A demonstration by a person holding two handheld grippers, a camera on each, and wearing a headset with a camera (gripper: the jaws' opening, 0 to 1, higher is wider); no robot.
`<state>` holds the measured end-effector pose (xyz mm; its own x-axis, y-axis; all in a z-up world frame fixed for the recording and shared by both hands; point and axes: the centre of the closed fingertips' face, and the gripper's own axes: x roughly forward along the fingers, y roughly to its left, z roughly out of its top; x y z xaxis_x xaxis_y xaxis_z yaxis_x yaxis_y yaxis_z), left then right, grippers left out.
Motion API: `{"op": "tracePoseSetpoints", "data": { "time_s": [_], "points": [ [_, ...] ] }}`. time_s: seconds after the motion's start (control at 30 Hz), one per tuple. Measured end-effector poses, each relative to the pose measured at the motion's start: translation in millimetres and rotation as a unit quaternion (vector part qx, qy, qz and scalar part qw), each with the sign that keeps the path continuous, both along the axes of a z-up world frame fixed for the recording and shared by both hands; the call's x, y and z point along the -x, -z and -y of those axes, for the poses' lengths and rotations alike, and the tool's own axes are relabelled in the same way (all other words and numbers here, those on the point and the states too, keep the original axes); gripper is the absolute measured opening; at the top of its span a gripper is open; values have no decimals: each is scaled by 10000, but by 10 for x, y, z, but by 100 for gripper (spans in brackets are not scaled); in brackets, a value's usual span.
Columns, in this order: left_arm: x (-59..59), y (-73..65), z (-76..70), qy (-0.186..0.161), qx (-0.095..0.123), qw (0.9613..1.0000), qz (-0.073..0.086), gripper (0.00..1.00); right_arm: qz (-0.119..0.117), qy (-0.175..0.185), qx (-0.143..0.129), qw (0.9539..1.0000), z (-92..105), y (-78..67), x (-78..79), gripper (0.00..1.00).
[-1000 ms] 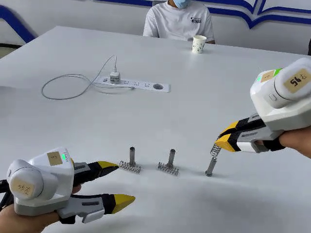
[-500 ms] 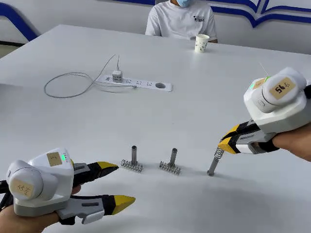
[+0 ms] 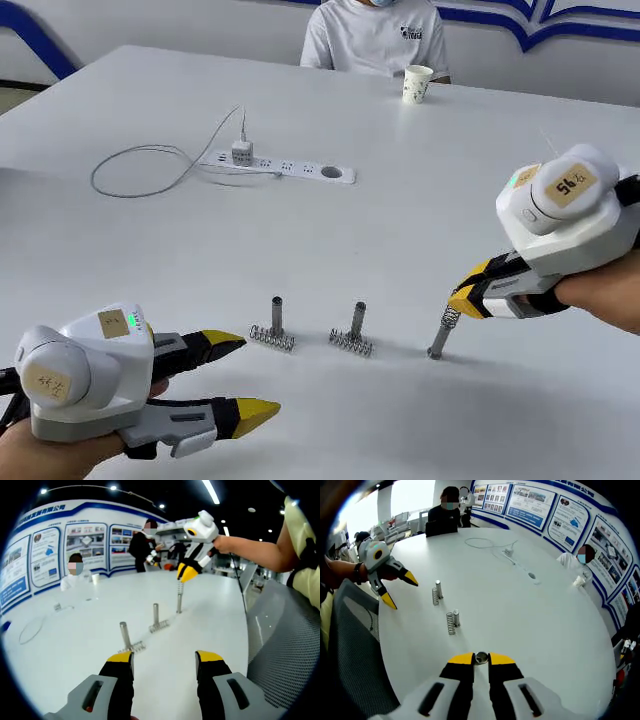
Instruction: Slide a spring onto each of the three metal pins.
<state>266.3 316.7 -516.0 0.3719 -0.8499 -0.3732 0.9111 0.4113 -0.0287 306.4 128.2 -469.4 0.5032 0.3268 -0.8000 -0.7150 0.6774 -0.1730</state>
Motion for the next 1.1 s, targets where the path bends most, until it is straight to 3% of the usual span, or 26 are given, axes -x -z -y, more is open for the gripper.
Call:
{"op": "tracePoseSetpoints", "data": {
  "time_s": [1.1],
  "points": [
    [-10,22,-1,-24,-16,10000,-50,50,-339,162,82,9993,58,527,-31,12]
  ]
}}
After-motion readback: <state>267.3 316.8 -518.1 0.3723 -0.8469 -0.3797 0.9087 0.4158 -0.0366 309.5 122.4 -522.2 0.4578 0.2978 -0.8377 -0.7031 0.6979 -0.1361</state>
